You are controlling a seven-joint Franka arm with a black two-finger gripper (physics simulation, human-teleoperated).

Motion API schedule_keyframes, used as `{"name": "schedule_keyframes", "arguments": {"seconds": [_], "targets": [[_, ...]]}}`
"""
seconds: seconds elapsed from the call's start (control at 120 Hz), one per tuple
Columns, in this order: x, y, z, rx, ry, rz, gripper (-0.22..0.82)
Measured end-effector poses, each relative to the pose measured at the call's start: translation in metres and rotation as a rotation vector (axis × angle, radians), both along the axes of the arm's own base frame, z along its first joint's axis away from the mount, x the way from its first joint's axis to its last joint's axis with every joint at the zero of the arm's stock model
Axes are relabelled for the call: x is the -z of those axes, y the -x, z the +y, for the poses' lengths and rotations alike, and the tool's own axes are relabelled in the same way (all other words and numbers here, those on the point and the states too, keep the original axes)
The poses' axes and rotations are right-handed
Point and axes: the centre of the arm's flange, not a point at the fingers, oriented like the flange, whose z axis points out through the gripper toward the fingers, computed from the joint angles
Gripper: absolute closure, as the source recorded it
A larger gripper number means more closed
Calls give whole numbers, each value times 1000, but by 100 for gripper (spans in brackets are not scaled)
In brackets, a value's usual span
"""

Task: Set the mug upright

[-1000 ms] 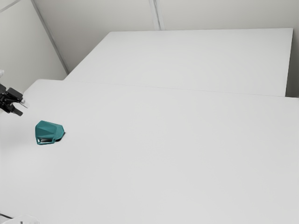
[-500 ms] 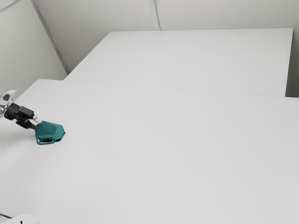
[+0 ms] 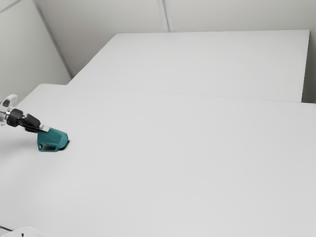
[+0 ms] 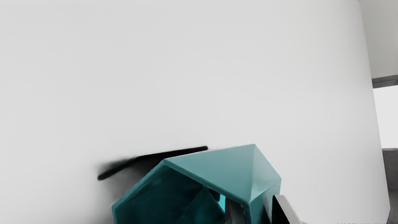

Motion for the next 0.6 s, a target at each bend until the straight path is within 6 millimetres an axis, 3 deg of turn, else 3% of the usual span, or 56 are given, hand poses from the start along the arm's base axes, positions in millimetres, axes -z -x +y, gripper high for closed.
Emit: {"name": "schedule_keyframes", "arguments": {"seconds": [0.258, 0.35, 0.5, 0.6], "targets": [[7, 0, -12, 19, 57, -15, 75], [-1, 4, -11, 19, 65, -25, 76], [-36, 8, -18, 43, 57, -45, 77], [-76, -8, -54, 113, 22, -45, 78]]}}
